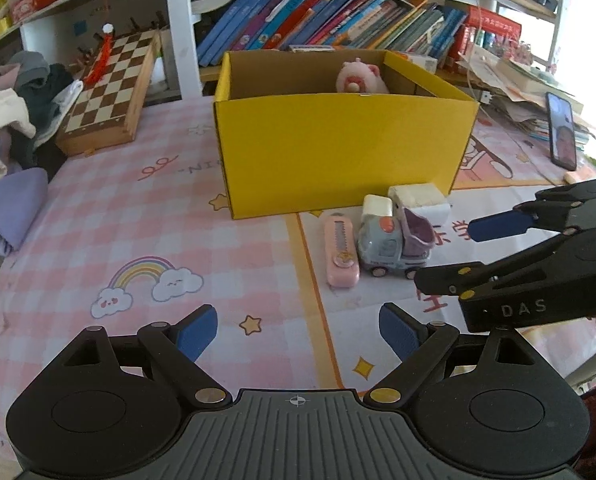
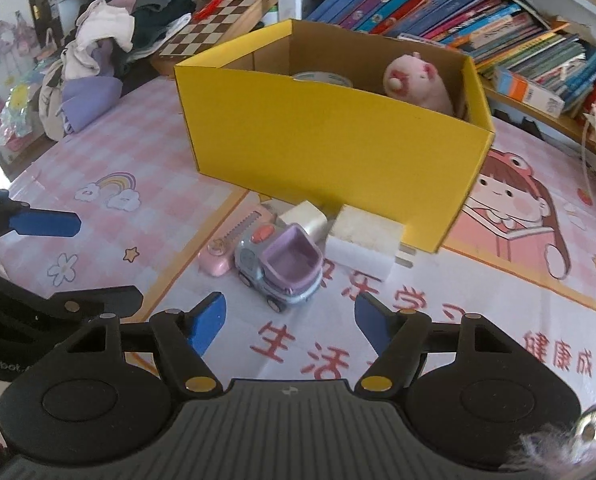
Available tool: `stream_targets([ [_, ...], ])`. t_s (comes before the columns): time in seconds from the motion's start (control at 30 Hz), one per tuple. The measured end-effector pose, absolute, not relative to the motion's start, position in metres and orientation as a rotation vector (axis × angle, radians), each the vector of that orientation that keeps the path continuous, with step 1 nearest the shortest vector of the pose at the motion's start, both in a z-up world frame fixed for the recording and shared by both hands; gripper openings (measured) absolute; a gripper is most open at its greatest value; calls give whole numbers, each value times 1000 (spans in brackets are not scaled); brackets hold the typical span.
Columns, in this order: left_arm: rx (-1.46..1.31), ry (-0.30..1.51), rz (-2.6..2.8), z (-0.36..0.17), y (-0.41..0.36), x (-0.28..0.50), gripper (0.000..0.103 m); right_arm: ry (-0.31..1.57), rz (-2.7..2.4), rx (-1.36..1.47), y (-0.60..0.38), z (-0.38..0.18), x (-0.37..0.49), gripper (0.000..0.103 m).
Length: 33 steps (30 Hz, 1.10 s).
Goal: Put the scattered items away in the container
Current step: 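Withdraw both open grippers from the box back toward the remaining items, then grasp the grey-purple toy car with the right gripper while the left gripper grasps the pink comb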
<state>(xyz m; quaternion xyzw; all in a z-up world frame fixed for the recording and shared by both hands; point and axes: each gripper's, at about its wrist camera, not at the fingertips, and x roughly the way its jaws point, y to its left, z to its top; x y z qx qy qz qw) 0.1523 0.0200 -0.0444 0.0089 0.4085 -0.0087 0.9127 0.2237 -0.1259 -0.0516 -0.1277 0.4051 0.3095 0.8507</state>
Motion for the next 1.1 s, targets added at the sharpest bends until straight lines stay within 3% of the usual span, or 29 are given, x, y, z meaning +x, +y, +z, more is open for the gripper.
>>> stream_targets([
  [0.33, 18, 868, 32, -48, 22, 161, 90, 908, 695, -261, -114, -65, 251, 68],
  [0.8, 48, 877, 22, -54, 9, 181, 88, 935, 742, -252, -121, -71, 264, 47],
  [1.1, 64, 889, -33, -67, -6, 205, 56, 918, 682, -282, -149, -67, 257, 44],
])
